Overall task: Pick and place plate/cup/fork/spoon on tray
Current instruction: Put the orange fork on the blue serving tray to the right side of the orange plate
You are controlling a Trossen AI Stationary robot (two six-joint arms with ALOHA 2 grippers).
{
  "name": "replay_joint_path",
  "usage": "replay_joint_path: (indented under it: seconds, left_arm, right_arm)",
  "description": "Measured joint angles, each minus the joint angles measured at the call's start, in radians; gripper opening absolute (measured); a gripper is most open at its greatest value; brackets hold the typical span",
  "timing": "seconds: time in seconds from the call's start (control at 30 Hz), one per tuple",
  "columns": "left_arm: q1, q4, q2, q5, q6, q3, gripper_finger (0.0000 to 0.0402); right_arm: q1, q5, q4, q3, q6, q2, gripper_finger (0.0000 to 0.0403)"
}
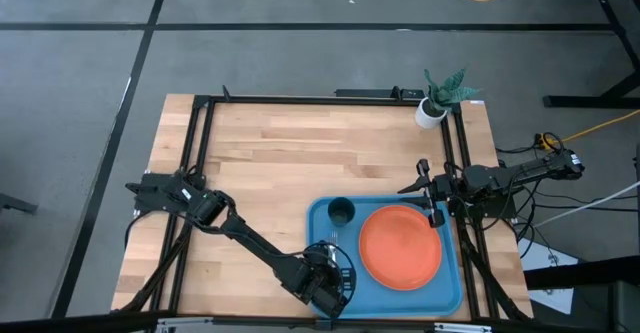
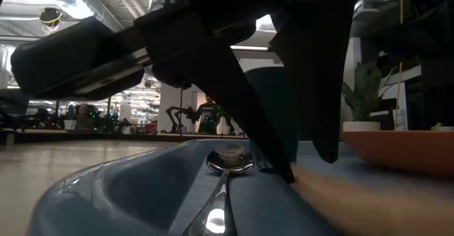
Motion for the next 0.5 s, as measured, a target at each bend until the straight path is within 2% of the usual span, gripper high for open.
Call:
replay_joint_path:
  seconds: [0.5]
  left_arm:
    - [0.000,0.000,0.000,0.000,0.030,0.000,0.0098]
  right_arm:
    - [0.000,0.000,0.000,0.000,0.000,0.000,0.0090]
